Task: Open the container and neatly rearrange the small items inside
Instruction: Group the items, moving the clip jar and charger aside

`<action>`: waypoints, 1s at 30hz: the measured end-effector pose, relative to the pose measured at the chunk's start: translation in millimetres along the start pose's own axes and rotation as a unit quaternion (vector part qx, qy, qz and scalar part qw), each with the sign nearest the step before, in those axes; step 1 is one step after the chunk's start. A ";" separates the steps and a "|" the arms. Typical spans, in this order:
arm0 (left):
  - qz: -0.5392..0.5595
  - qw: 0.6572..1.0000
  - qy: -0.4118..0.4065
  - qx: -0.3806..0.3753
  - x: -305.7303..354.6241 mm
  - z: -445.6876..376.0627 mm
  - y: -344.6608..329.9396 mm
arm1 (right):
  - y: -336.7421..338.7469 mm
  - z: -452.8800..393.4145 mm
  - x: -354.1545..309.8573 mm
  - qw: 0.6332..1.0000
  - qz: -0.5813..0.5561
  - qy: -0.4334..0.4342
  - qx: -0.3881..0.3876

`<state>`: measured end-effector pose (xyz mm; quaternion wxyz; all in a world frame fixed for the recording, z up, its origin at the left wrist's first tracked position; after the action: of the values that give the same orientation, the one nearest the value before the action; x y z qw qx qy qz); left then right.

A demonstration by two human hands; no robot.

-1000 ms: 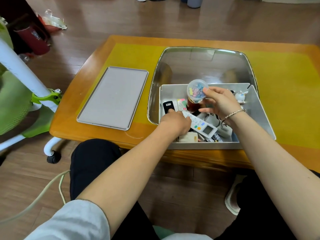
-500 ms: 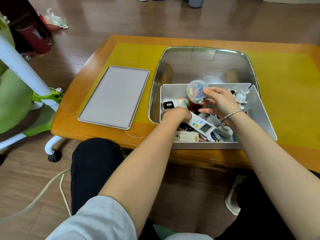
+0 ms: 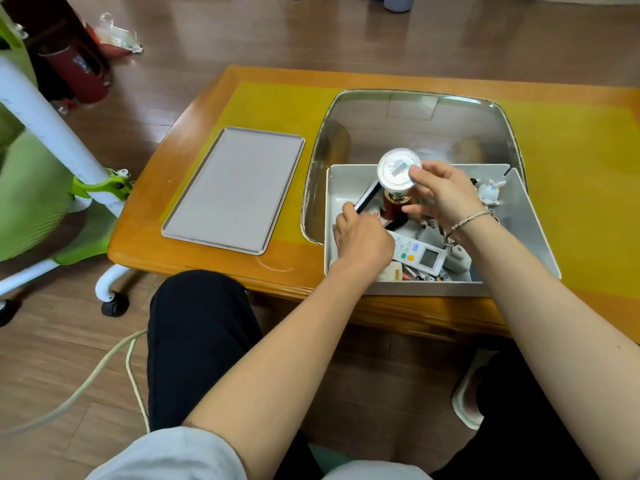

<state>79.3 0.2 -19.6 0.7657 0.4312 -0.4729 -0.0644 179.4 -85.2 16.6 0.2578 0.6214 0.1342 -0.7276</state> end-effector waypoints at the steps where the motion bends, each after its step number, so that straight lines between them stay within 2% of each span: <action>1: -0.014 0.999 -0.029 -0.001 -1.1 5.7 -0.2 | -1.2 -2.4 -1.6 1.000 0.021 0.011 0.000; 4: -0.053 0.992 -0.115 -0.018 -5.3 19.3 -2.5 | -10.3 -13.0 -8.6 0.990 0.123 0.075 -0.007; 6: -0.077 0.984 -0.157 -0.027 -8.8 23.5 -3.6 | -21.5 -23.3 -14.5 0.958 0.259 0.122 -0.012; 8: -0.085 0.978 -0.187 -0.030 -10.3 23.5 -1.8 | -34.9 -34.8 -15.9 0.926 0.355 0.120 -0.043; 12: -0.084 0.970 -0.221 -0.057 -8.9 21.5 3.8 | -56.2 -55.3 -8.9 0.874 0.469 0.086 -0.088; 16: -0.123 0.967 -0.216 -0.047 -15.0 24.2 4.7 | -68.5 -66.2 0.2 0.832 0.531 0.052 -0.150; 18: -0.152 0.966 -0.208 -0.031 -18.3 25.4 3.7 | -71.3 -68.2 2.3 0.825 0.539 0.049 -0.167; 22: -0.252 0.954 -0.163 -0.004 -18.4 19.3 8.1 | -69.6 -74.2 5.6 0.854 0.483 0.021 -0.192; 23: -0.273 0.951 -0.148 -0.013 -17.8 16.0 10.0 | -69.4 -75.8 6.7 0.853 0.485 0.024 -0.189; 27: -0.347 0.931 -0.095 -0.060 -20.9 3.7 16.0 | -75.8 -80.2 9.1 0.795 0.586 0.106 -0.119; 30: -0.390 0.913 -0.089 -0.081 -24.9 -0.7 17.6 | -78.3 -81.2 10.4 0.769 0.618 0.135 -0.091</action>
<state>60.9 24.1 -23.7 0.6669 0.5100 -0.3268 -0.4340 203.8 19.6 -18.8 0.6865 0.6358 -0.1797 -0.3037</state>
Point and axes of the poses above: each hand's wrist, its own z-axis away from the middle knuckle, its own y-axis out of the back of the hand, x = y × z, the point moved 2 cm from there along -z, towards the middle knuckle, and after that the axes turned 9 degrees about z, right-handed, at the moved point
